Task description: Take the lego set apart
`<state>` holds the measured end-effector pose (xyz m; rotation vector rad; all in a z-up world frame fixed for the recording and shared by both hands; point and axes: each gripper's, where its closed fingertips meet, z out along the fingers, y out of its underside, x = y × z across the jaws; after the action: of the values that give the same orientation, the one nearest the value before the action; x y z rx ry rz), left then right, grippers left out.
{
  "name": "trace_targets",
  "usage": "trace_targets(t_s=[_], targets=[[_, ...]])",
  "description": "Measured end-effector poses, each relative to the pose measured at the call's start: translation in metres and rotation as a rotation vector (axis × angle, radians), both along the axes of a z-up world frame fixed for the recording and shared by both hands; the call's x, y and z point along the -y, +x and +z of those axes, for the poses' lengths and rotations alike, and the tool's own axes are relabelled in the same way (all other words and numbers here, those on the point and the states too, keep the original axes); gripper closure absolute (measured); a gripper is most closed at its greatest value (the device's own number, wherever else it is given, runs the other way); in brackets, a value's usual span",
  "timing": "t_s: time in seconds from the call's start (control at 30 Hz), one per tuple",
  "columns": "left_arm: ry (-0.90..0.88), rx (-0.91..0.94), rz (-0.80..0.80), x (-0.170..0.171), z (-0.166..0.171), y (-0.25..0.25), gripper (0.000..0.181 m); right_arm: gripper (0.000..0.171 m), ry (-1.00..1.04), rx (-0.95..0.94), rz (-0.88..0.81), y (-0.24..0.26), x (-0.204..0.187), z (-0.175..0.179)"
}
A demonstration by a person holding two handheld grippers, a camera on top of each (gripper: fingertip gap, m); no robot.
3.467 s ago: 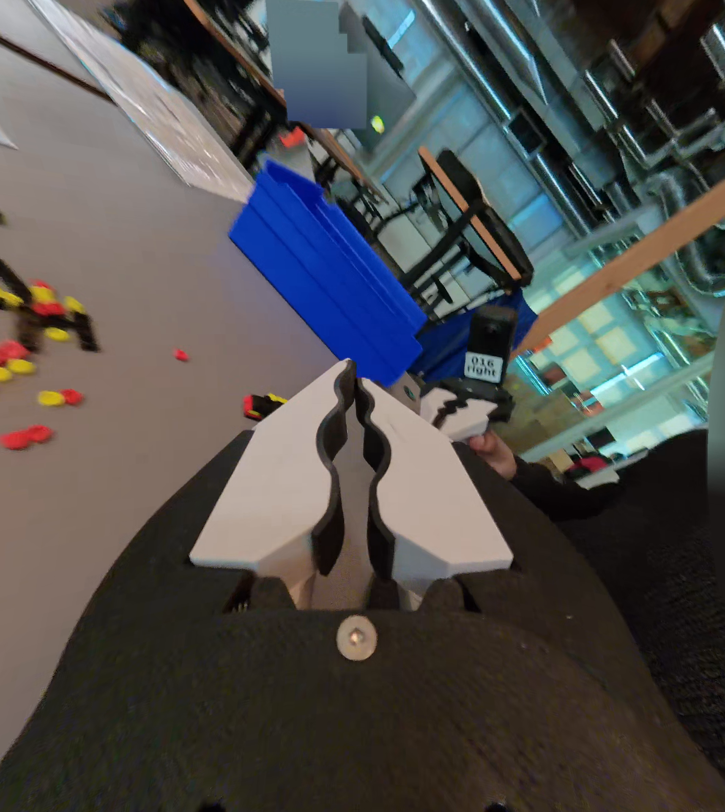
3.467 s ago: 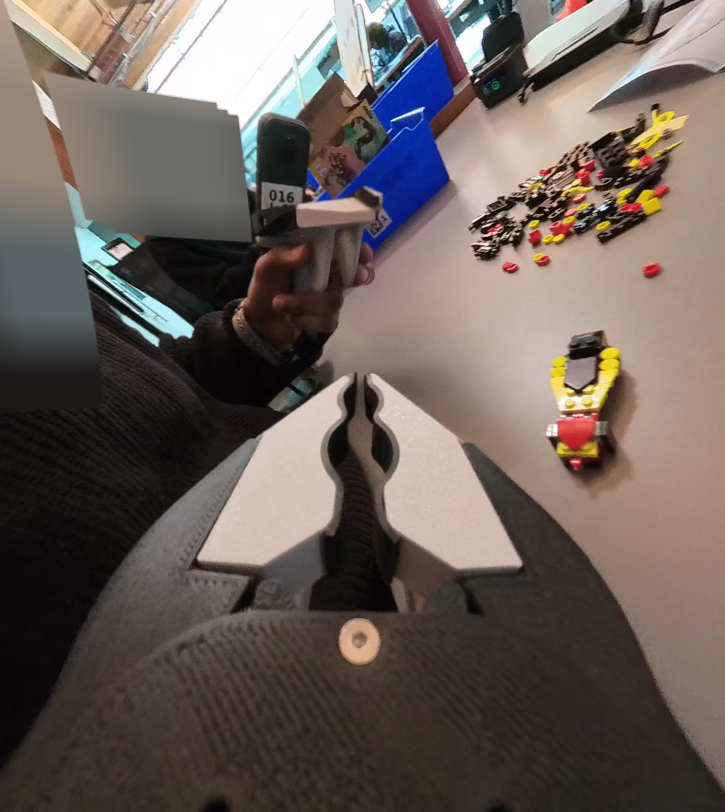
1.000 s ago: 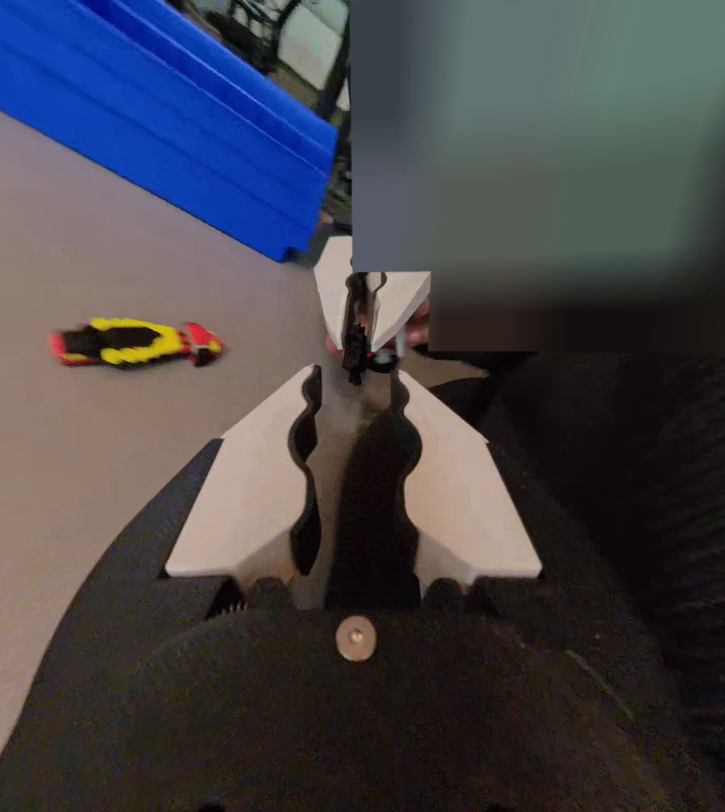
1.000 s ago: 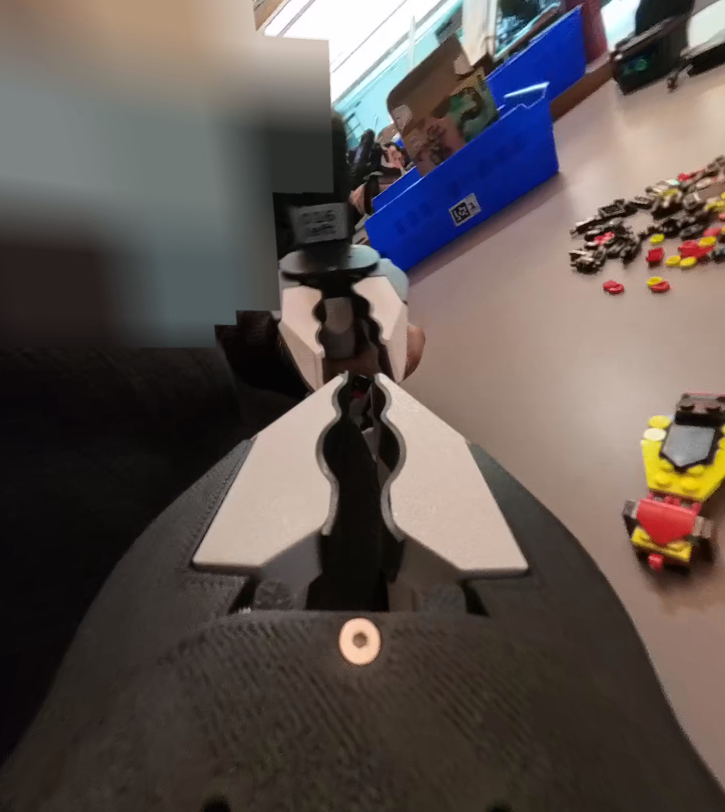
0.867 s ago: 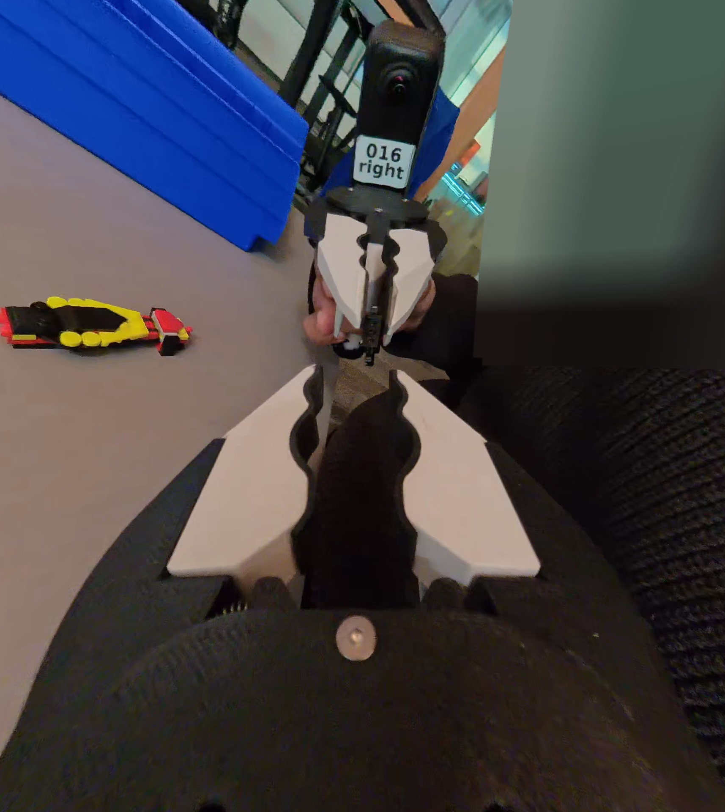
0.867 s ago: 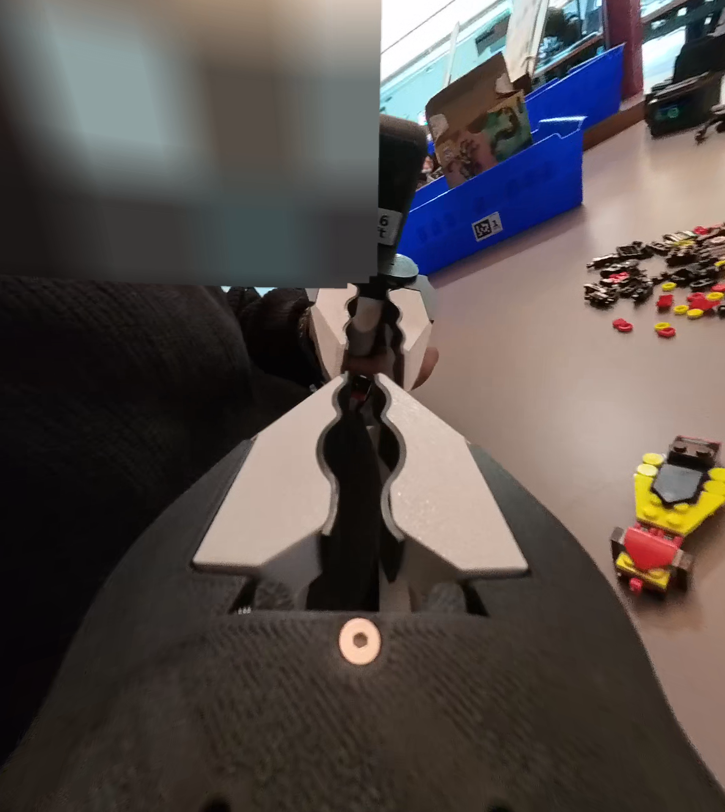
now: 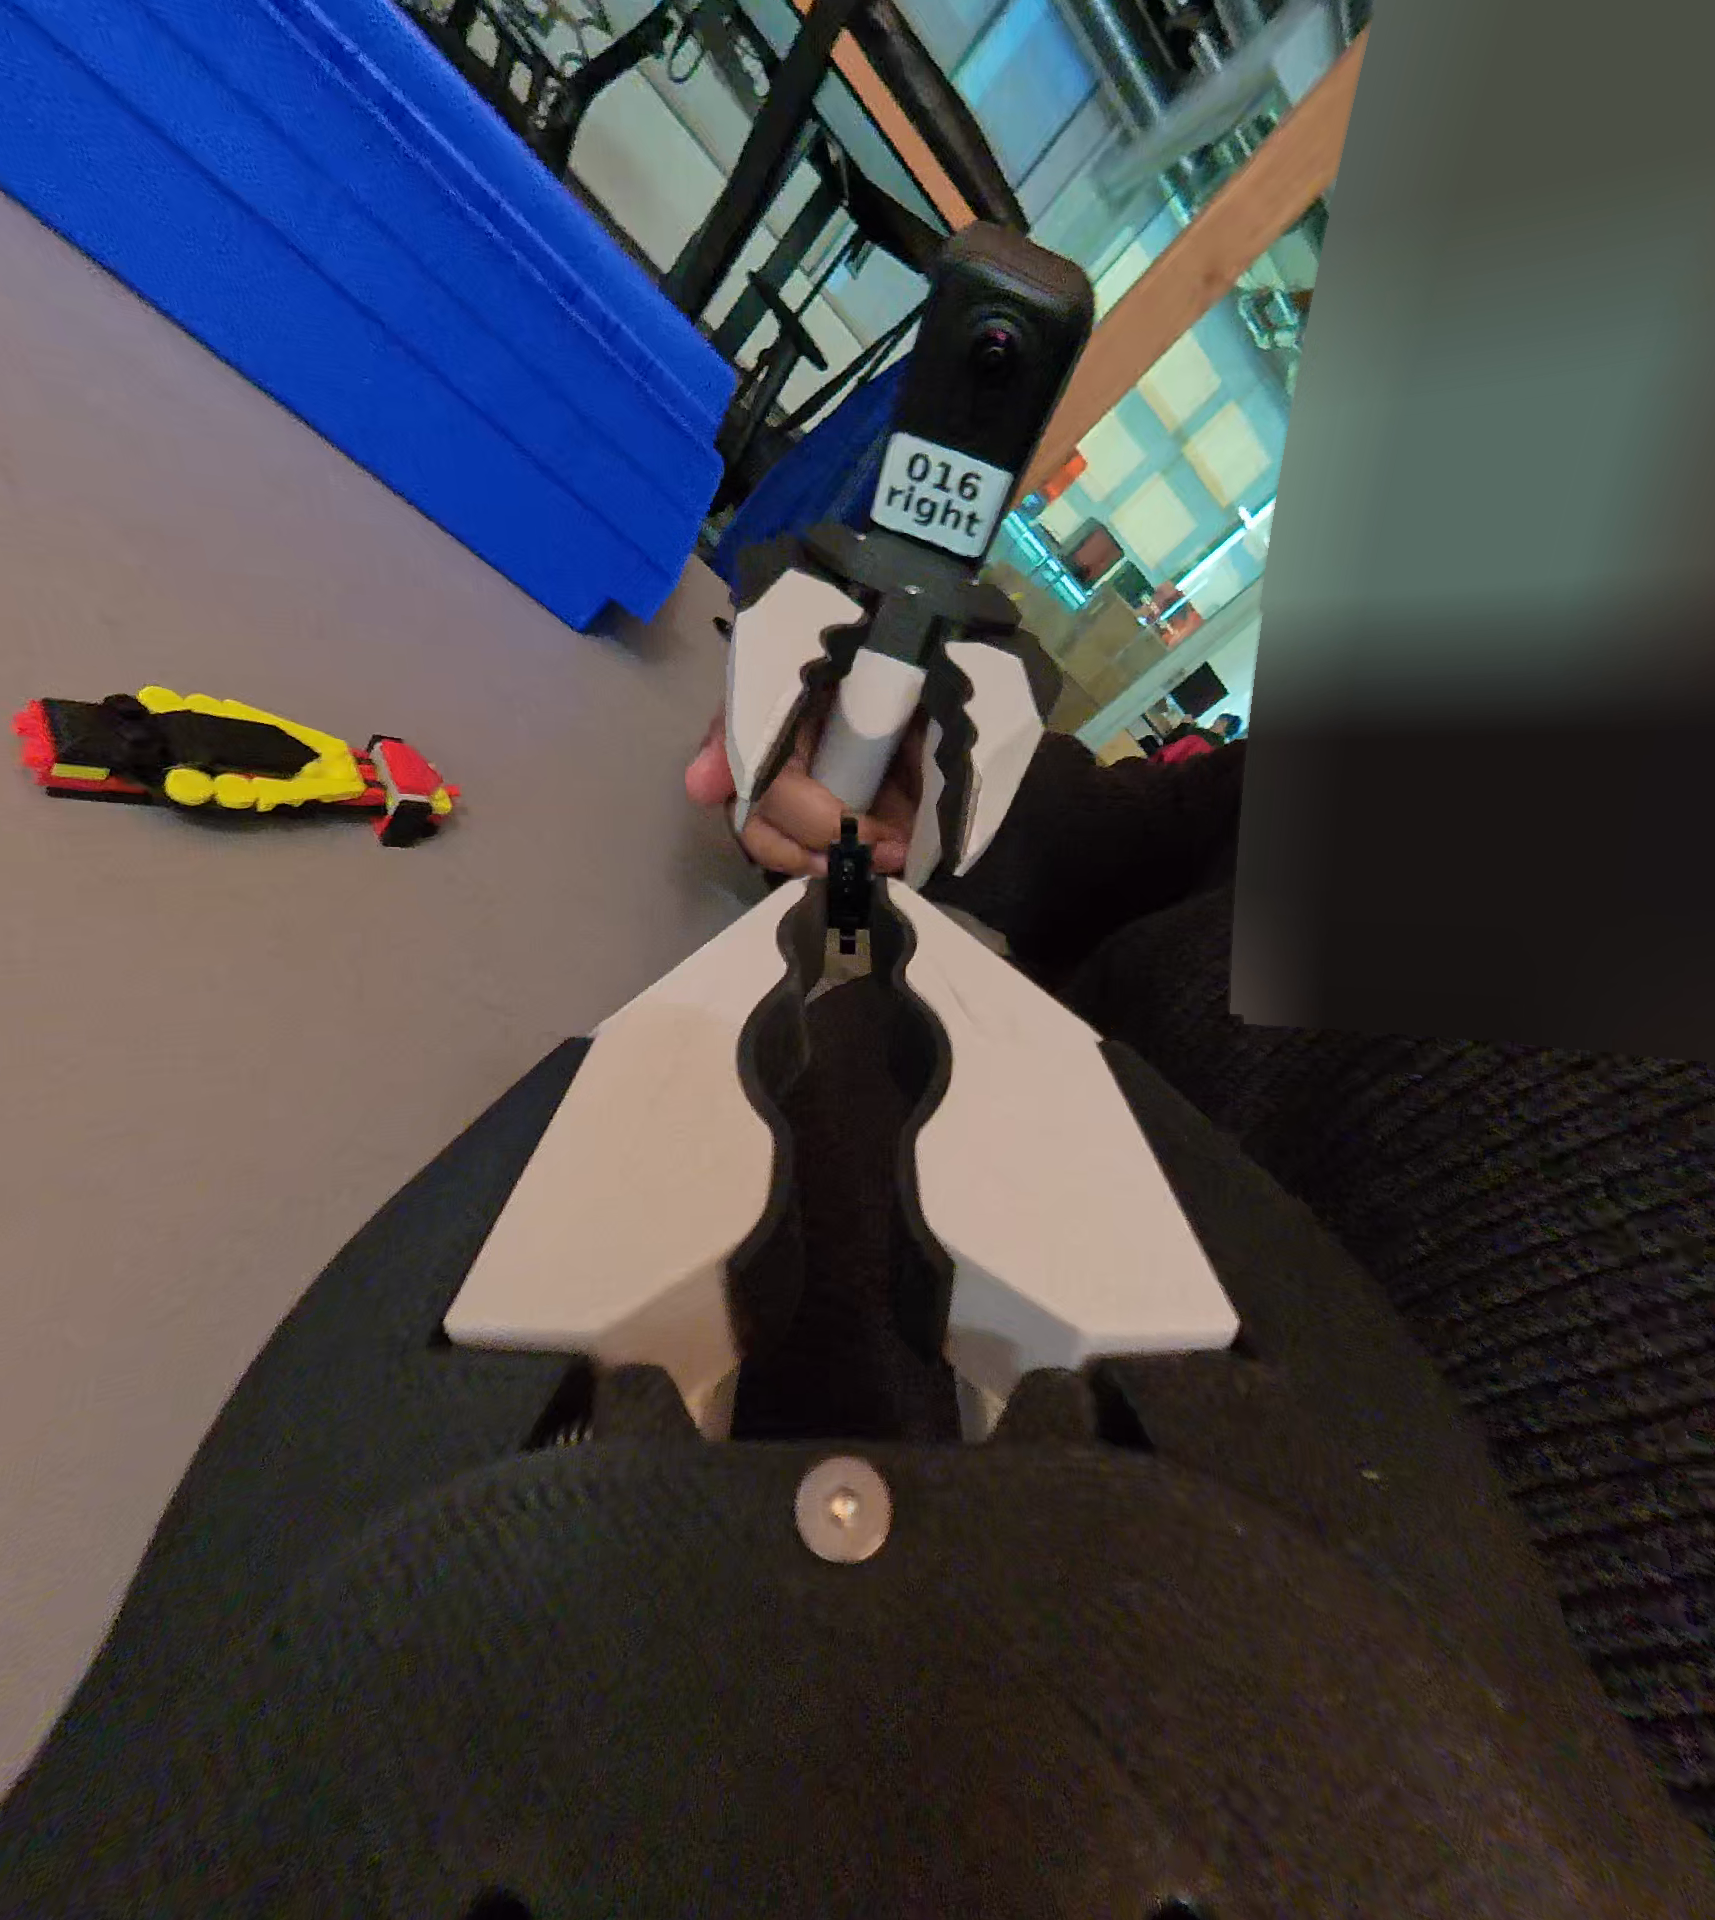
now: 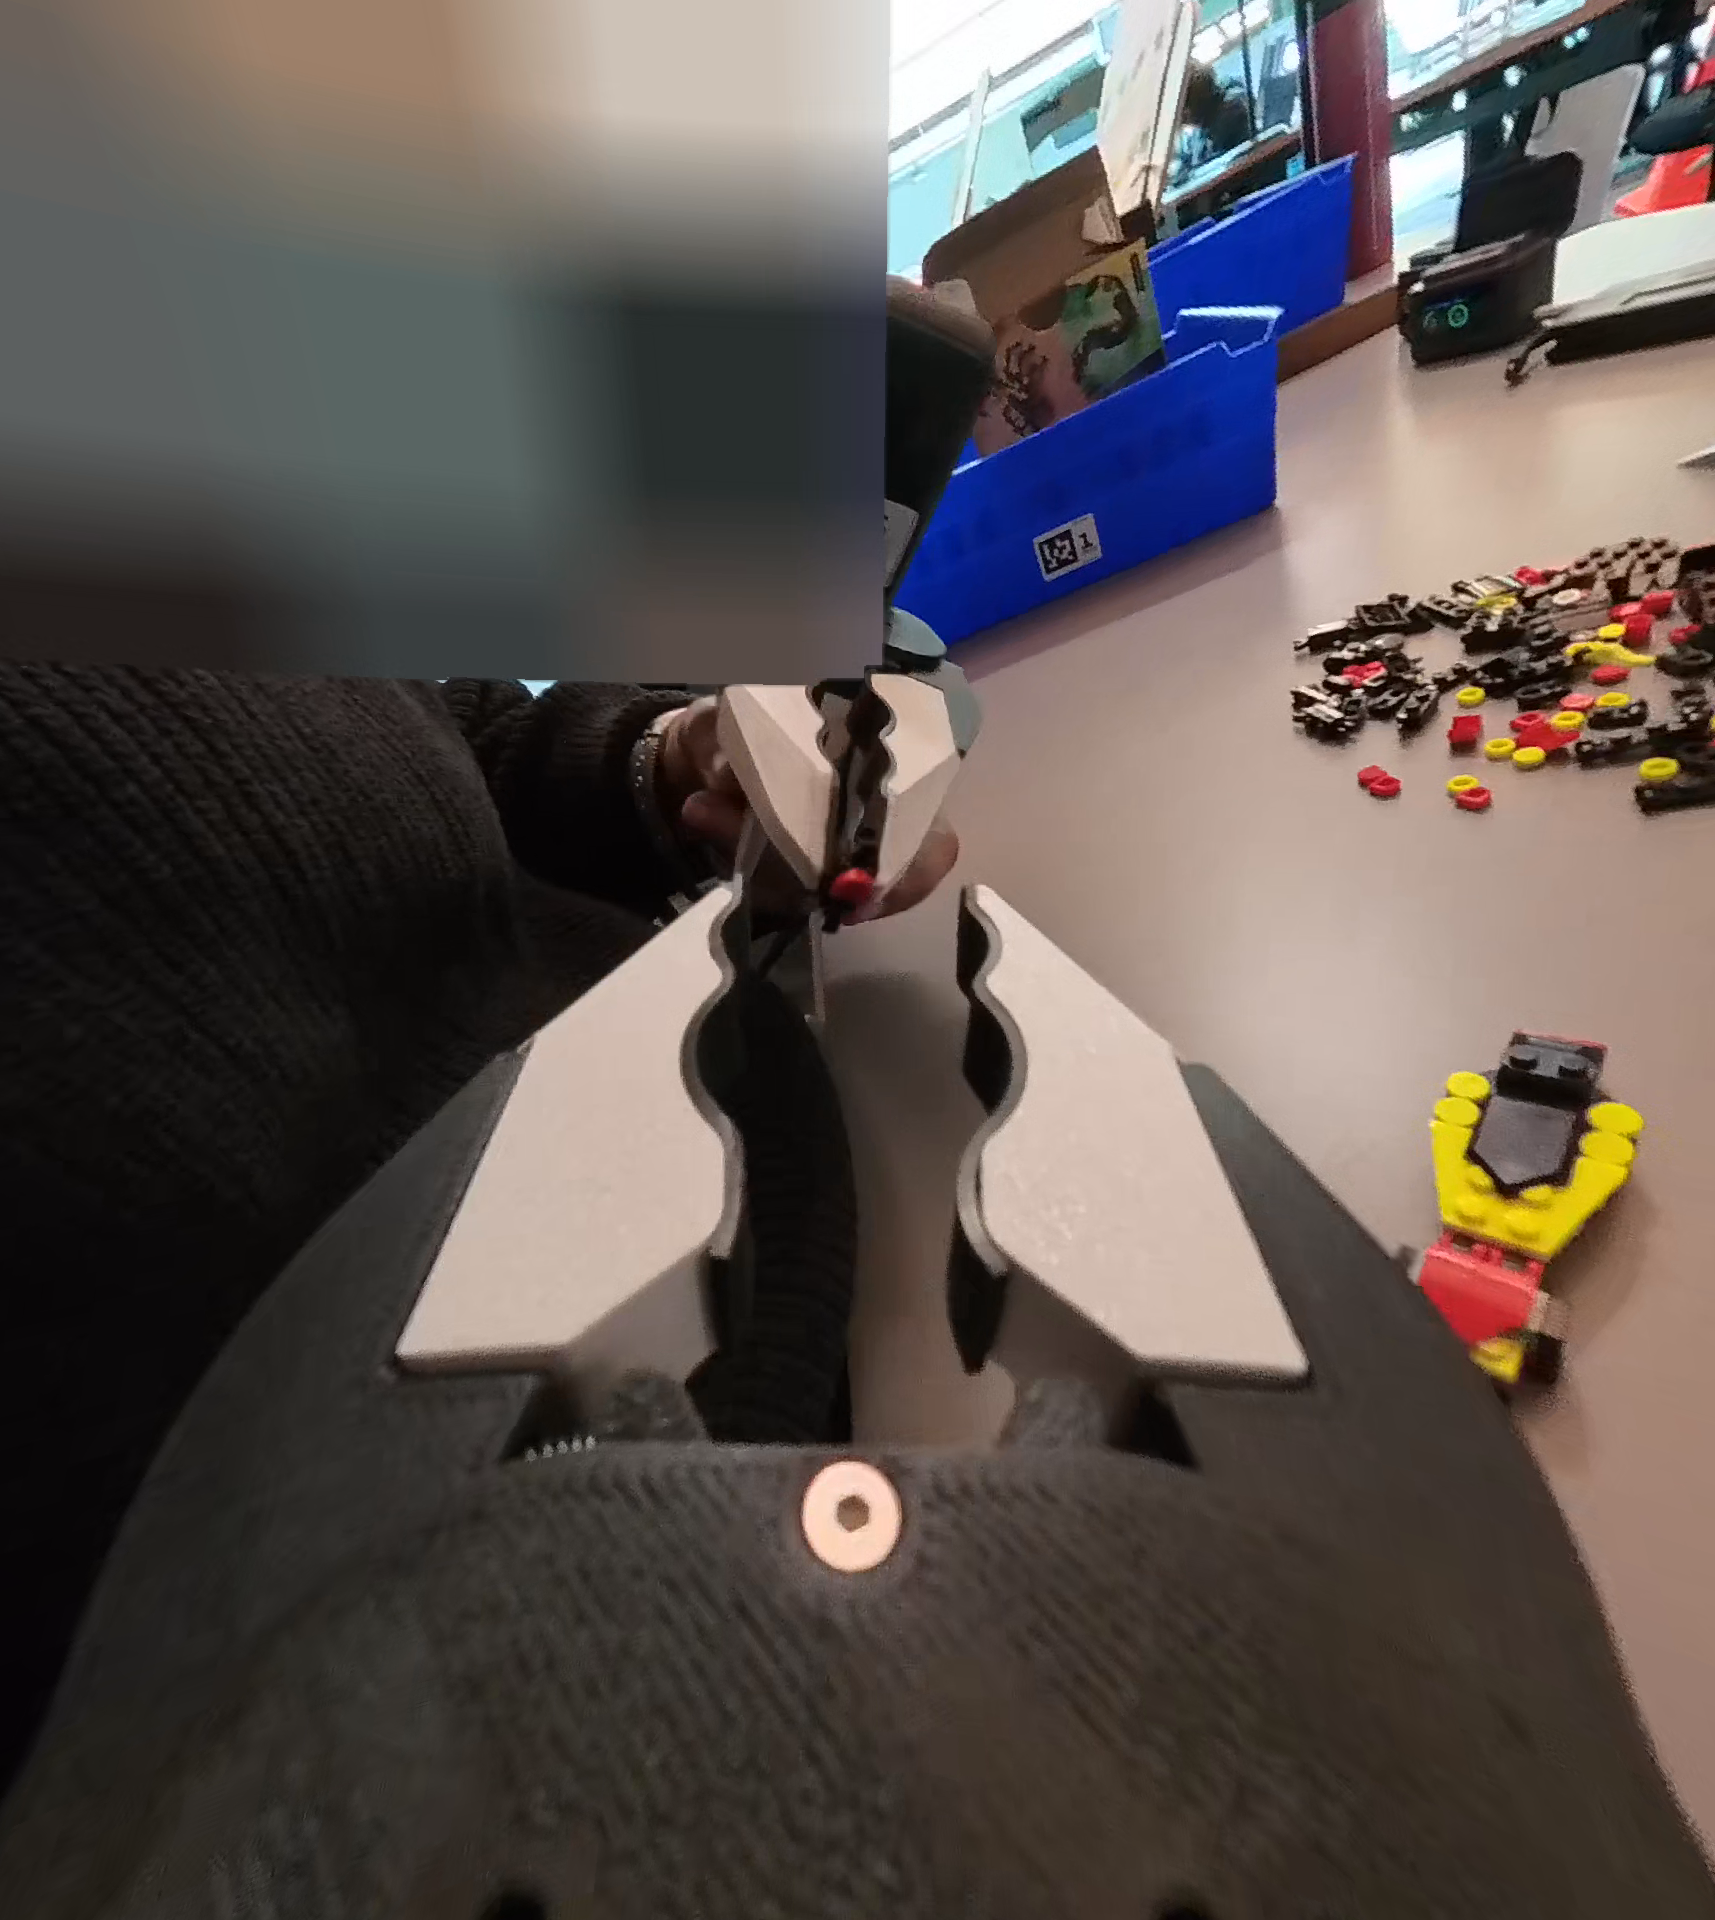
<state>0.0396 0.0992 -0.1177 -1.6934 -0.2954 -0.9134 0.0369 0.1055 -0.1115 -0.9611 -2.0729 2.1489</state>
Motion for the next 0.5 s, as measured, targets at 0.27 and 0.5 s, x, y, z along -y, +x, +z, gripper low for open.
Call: trace_targets(t_s=[0.27, 0.5], targets=[[-0.077, -0.151, 0.015, 0.0, -0.019, -0.003, 0.176, 0.135, 0.273, -0.116, -0.086, -0.008, -0.004, -0.023], [-0.165, -0.343, -0.069, 0.004, -0.041, 0.012, 0.176, 0.147, 0.37, -0.089, 0.131, 0.02, 0.014, -0.044]])
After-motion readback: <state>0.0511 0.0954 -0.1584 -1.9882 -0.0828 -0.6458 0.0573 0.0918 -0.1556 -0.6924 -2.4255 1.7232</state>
